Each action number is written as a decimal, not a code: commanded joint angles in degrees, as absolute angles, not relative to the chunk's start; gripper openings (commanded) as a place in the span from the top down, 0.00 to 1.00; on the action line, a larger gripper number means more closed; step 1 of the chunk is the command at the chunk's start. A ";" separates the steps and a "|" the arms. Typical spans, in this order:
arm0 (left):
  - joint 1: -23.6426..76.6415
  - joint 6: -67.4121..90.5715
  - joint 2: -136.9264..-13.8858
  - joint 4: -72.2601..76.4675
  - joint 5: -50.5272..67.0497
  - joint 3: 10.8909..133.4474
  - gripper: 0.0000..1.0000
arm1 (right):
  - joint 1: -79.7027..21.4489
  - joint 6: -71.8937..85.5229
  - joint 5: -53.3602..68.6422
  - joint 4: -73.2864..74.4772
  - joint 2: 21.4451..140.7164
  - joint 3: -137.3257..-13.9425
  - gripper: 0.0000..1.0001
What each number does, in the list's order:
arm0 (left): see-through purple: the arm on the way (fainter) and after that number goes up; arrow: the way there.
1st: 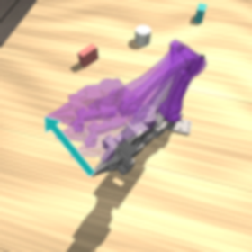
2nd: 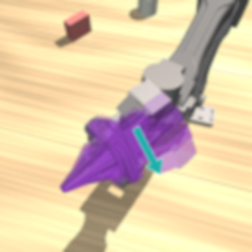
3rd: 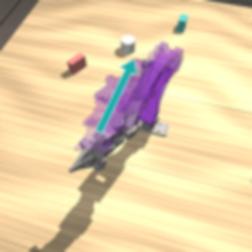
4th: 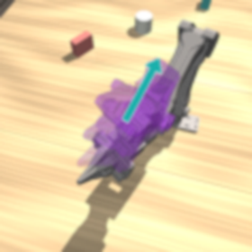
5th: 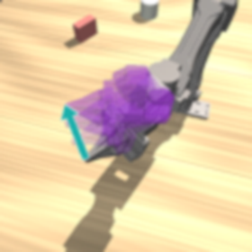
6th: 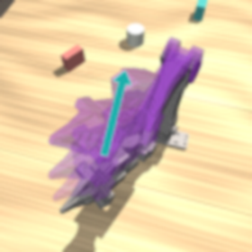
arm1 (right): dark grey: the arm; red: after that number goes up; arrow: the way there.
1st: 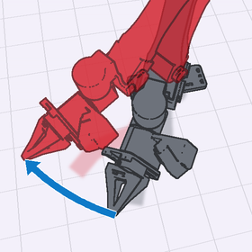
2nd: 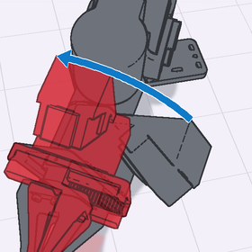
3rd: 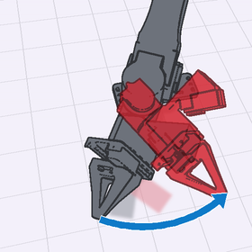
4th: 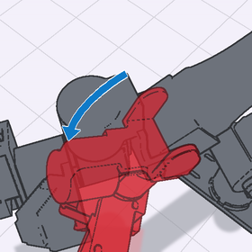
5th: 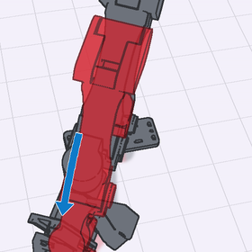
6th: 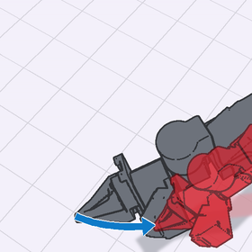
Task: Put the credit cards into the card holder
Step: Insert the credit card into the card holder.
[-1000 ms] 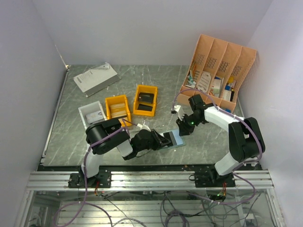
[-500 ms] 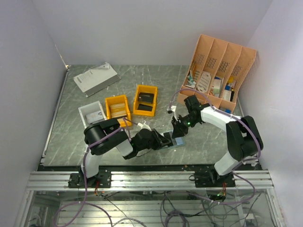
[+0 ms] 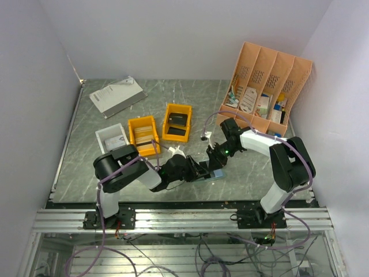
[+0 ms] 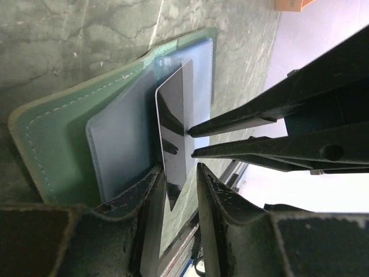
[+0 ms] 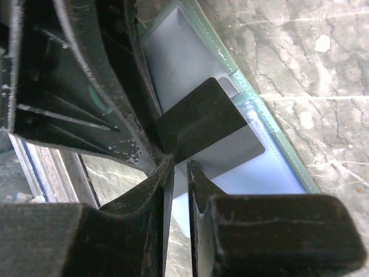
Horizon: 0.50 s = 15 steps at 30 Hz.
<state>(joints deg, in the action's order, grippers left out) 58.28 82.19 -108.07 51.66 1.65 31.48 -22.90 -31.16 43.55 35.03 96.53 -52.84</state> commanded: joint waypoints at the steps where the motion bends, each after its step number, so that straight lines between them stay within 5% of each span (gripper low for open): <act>1: 58.63 78.50 -105.35 45.83 0.88 33.55 0.61 | -23.04 -30.09 41.28 34.40 98.21 -54.05 0.84; 15: 58.58 76.76 -100.90 39.58 -1.08 33.09 0.62 | -22.99 -30.85 42.37 35.16 97.59 -54.27 0.84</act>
<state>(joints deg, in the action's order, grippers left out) 58.28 78.61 -103.07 41.30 0.97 32.95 -22.90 -30.02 42.02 34.98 97.56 -53.30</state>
